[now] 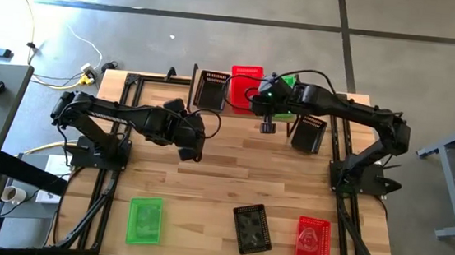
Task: Stack baskets on shelf by color
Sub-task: Stack the top red bin on the red bin on the shelf
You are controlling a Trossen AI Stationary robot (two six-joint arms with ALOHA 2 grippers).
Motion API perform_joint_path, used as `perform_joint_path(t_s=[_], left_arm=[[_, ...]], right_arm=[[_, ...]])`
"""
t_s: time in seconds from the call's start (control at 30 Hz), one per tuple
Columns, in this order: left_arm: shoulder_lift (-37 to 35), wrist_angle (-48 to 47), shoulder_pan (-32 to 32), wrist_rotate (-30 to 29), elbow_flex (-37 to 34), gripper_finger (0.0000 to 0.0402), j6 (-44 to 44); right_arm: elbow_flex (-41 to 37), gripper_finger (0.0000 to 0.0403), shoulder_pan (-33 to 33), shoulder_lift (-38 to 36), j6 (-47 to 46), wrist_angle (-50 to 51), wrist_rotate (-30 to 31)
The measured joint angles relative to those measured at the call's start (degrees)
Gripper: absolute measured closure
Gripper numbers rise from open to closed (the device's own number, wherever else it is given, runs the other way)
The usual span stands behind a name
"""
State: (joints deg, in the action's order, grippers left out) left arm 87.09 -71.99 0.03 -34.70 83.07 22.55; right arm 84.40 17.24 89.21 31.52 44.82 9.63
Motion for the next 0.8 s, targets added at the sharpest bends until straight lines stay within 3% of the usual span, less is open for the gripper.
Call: perform_joint_path(t_s=[0.37, 0.63, 0.8], left_arm=[[0.00, -0.06, 0.00, 1.29, 0.00, 0.0206, -0.02], [0.00, -0.09, 0.00, 1.33, 0.00, 0.0206, -0.14], [0.00, -0.10, 0.00, 1.51, 0.00, 0.0206, -0.17]], right_arm=[[0.00, 0.0396, 0.04, 0.33, -1.22, -0.98, 2.02], [0.03, 0.0320, -0.03, 0.33, -3.03, -3.13, 4.65], [1.15, 0.0297, -0.03, 0.33, -5.06, -0.69, 5.28]])
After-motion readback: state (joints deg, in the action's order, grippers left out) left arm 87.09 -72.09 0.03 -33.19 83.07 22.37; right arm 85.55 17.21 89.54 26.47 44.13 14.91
